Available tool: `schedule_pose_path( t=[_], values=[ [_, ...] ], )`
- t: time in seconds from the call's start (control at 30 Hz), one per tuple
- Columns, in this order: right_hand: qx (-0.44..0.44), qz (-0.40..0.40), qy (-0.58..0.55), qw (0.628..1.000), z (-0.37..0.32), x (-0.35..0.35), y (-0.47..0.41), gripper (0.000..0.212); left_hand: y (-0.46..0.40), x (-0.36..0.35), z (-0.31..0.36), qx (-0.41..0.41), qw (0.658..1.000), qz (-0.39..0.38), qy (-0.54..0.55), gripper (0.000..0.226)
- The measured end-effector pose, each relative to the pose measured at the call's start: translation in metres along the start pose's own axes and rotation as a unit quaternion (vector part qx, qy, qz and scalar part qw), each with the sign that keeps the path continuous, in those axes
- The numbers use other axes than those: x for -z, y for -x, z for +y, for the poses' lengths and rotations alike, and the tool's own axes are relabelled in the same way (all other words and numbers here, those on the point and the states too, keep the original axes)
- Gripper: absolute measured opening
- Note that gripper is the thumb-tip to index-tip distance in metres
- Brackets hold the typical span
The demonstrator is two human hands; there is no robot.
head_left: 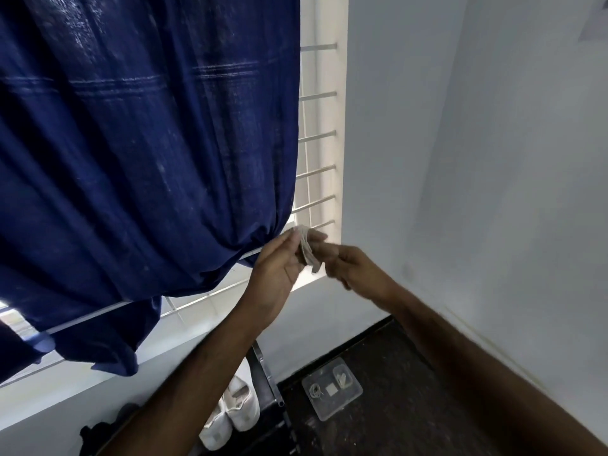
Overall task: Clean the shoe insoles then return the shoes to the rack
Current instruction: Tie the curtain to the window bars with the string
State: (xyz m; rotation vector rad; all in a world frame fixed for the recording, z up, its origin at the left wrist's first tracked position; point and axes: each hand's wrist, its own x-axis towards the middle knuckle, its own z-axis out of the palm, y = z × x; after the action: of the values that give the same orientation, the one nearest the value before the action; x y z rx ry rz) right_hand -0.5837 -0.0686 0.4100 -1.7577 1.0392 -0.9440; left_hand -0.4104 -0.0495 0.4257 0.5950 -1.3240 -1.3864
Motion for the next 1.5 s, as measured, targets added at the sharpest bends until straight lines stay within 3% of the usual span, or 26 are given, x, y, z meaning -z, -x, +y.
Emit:
schedule_pose_path(
  t=[0.1,0.2,0.33,0.47,0.6,0.7,0.8,0.87,0.97,1.2,1.37,1.5],
  values=[
    [0.004,-0.066,0.079,0.995,0.021,-0.021,0.013,0.035,-0.007,0.012,-0.004,0.012,0.997,0.059,-0.048,0.037],
    [0.034,-0.092,0.146,0.984,0.018,-0.019,0.016,0.03,-0.005,0.028,-0.026,0.083,0.983,0.088,-0.14,0.037],
    [0.124,-0.068,0.262,0.955,-0.005,0.004,0.001,0.021,0.004,0.028,-0.047,0.157,0.967,0.055,-0.193,0.036],
    [0.115,0.004,0.233,0.966,-0.005,0.025,-0.014,0.019,0.008,0.012,-0.041,0.14,0.966,0.018,-0.216,0.038],
    [0.082,0.075,0.125,0.986,0.006,0.021,-0.015,0.023,0.007,0.011,-0.033,0.129,0.983,0.012,-0.128,0.033],
    [0.035,0.064,0.08,0.994,0.022,-0.003,-0.009,0.031,0.004,0.008,-0.03,0.114,0.993,0.025,0.013,0.031],
    [0.006,0.045,0.083,0.995,0.038,-0.024,0.001,0.035,-0.001,0.005,-0.029,0.1,0.99,0.049,0.084,0.031],
    [0.005,0.028,0.112,0.993,0.04,-0.031,0.008,0.038,-0.002,0.005,-0.027,0.091,0.99,0.062,0.084,0.034],
    [0.023,0.025,0.148,0.988,0.038,-0.034,0.012,0.027,-0.002,0.006,-0.03,0.084,0.991,0.079,0.064,0.034],
    [0.155,0.14,0.27,0.94,0.023,-0.022,0.007,0.005,0.0,0.004,-0.04,0.09,0.988,0.114,0.047,0.037],
    [0.13,0.143,0.185,0.963,0.025,-0.018,0.008,0.009,0.0,0.001,-0.041,0.12,0.983,0.128,0.059,0.04],
    [0.035,0.189,-0.007,0.981,0.031,-0.022,0.011,0.016,0.001,-0.004,-0.049,0.136,0.977,0.143,0.086,0.04]
  ],
)
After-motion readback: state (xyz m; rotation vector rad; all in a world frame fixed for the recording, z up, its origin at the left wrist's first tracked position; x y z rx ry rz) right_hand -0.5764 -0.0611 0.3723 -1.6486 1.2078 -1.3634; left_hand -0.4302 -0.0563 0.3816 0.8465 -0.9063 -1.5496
